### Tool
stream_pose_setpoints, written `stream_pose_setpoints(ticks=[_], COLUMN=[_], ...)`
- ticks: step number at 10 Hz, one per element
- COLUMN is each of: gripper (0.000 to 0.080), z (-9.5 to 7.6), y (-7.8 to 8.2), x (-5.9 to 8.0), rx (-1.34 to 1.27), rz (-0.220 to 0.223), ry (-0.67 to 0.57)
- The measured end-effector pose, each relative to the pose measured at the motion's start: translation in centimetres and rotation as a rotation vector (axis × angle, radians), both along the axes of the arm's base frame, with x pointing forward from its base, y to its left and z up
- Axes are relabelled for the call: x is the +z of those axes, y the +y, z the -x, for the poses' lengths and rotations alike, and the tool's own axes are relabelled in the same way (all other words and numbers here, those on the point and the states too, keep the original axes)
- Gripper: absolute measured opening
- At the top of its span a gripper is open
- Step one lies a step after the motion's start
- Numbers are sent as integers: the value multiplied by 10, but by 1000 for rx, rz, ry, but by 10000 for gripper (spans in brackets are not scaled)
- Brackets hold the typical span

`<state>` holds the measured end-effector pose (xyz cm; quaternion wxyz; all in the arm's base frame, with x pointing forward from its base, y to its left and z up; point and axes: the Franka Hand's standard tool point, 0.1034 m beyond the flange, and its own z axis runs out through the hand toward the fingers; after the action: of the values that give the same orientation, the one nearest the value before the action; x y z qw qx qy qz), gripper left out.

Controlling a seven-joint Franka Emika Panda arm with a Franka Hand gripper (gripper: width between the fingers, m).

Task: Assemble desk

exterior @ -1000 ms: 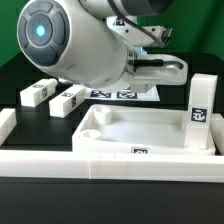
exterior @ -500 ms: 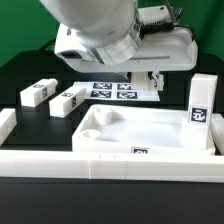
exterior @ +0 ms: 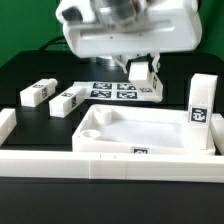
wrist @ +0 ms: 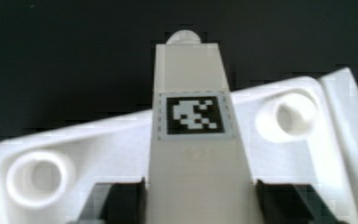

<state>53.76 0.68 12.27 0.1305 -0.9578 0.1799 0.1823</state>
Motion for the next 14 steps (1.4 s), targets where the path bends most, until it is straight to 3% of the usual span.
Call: stream_pose_setpoints(ticks=[1,2,4,6,8,10,13,14], gripper=[290,290,290,290,290,290,290,290], z=[-11,-2,-7,-7,-32,-44,-46,-52], y=[0,3,4,1,-13,-22,-22,-26], x=[16,15,13,16,35,34,33,34], rx=[-14,-16,-39,-20,7,85,77,95], rz=[31,44,108,112,120,146,154,179], ry=[-102,-127,-273,-266,-288,-346,-363,-406])
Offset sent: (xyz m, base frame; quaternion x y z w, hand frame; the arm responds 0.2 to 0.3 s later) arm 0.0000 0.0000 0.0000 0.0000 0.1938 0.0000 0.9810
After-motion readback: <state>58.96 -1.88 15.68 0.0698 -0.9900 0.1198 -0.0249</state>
